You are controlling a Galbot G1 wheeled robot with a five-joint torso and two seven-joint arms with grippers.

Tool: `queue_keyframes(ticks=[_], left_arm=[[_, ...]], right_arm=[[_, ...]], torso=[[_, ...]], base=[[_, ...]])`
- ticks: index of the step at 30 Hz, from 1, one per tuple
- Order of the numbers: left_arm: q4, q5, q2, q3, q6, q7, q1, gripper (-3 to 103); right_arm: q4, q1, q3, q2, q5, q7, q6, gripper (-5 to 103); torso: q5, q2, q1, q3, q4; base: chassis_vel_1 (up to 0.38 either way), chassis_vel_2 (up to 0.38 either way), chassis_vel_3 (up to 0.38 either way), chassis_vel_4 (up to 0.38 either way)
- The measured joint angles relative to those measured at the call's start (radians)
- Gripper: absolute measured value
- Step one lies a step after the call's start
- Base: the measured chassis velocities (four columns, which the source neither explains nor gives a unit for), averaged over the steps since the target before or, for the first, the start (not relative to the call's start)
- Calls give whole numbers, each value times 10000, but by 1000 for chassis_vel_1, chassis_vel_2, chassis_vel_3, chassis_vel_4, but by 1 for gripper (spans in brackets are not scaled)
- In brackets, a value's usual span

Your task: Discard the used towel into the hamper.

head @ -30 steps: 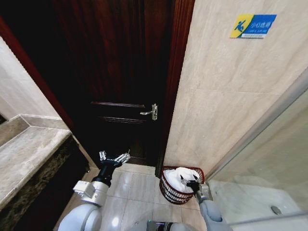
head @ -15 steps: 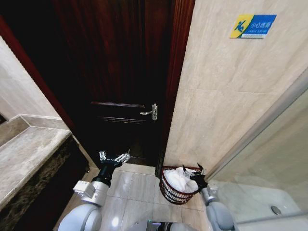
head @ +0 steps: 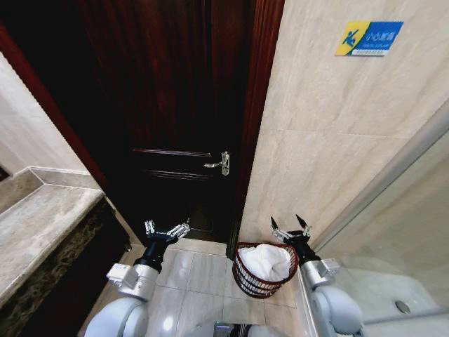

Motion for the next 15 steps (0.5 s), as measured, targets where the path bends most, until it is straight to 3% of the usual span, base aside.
queue_keyframes(ticks=[15], left_arm=[[0,0,0,0,0,0,0,97]], right_arm=[[1118,-412,-214,269,-208,1,-12,100]], torso=[[1,0,0,0,0]], base=[[0,0,0,0]])
